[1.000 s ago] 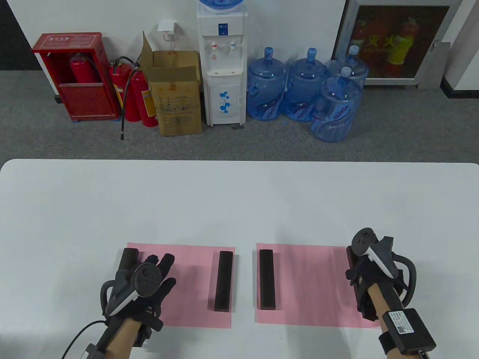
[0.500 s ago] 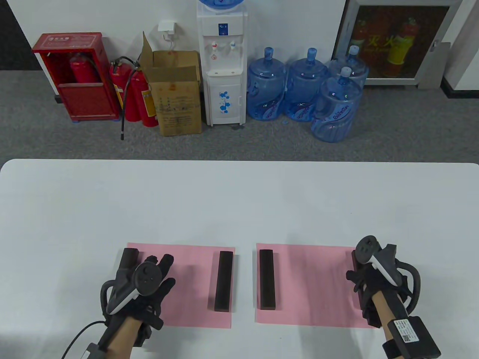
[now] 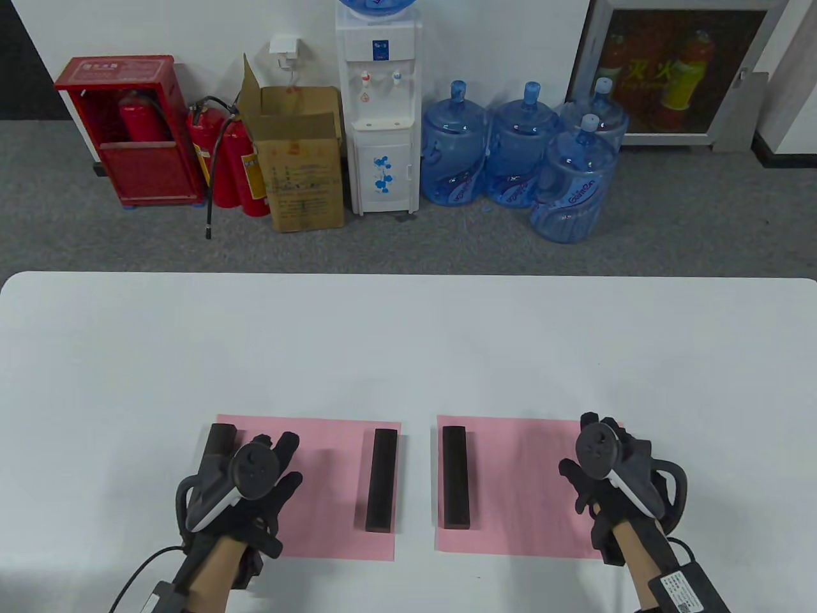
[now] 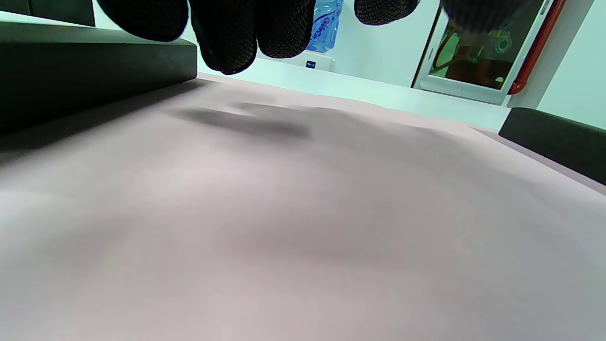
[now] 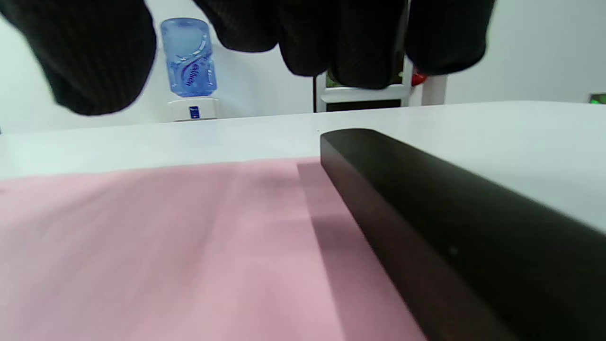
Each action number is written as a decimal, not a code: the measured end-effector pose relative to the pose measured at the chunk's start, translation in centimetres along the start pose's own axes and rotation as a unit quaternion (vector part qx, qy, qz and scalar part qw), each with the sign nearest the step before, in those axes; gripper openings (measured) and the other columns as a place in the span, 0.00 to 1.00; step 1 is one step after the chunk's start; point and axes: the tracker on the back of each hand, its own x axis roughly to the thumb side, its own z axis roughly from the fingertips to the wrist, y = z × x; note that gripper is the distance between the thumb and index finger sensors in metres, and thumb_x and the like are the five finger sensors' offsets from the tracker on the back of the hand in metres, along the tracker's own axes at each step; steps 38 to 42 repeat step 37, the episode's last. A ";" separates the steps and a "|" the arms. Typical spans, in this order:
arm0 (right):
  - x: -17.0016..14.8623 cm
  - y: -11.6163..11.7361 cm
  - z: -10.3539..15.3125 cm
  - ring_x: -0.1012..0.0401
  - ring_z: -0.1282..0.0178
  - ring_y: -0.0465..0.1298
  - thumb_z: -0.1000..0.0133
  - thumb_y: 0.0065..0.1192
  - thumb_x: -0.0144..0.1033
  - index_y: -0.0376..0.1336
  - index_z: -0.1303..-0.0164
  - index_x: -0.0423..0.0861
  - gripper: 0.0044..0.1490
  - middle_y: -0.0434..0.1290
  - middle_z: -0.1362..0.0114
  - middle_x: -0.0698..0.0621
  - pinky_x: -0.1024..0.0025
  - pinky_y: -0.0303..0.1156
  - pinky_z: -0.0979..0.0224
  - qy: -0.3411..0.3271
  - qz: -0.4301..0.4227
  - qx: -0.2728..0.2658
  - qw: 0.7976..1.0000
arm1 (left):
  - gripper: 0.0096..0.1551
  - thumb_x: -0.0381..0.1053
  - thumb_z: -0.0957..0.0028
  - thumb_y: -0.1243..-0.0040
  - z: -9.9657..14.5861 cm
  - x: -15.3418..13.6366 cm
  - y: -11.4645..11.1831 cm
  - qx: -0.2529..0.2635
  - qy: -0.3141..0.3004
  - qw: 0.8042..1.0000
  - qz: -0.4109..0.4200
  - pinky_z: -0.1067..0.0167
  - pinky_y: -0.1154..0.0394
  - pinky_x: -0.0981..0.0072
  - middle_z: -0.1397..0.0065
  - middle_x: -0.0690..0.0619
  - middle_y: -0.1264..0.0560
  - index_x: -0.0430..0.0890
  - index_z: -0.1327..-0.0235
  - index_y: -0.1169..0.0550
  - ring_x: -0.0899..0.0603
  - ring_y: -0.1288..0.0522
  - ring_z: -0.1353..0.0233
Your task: Unroll papers and secure with paperweights
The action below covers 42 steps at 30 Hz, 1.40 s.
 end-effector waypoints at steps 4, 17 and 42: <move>-0.4 0.9 0.2 0.44 0.16 0.55 0.57 0.63 0.60 0.51 0.20 0.53 0.55 0.51 0.17 0.48 0.39 0.57 0.22 -0.005 0.021 -0.013 1.000 | 0.39 0.69 0.48 0.52 0.1 0.2 0.0 0.003 -0.002 1.000 -0.008 0.27 0.38 0.32 0.12 0.44 0.40 0.69 0.20 0.44 0.32 0.34 0.19; -1.3 1.7 -0.1 0.43 0.15 0.50 0.56 0.63 0.60 0.50 0.20 0.53 0.54 0.48 0.16 0.48 0.38 0.54 0.21 0.003 0.021 0.002 1.000 | 0.39 0.69 0.48 0.52 0.1 -0.1 -0.4 -0.007 -0.008 1.000 -0.002 0.27 0.39 0.32 0.12 0.43 0.41 0.69 0.20 0.44 0.31 0.34 0.19; -3.4 2.8 -0.5 0.43 0.15 0.50 0.56 0.62 0.59 0.50 0.20 0.54 0.53 0.47 0.16 0.47 0.38 0.53 0.21 0.037 0.007 0.036 0.999 | 0.39 0.69 0.48 0.52 0.5 -0.3 -0.4 -0.013 -0.017 0.999 0.028 0.27 0.39 0.32 0.12 0.43 0.41 0.68 0.20 0.43 0.31 0.35 0.19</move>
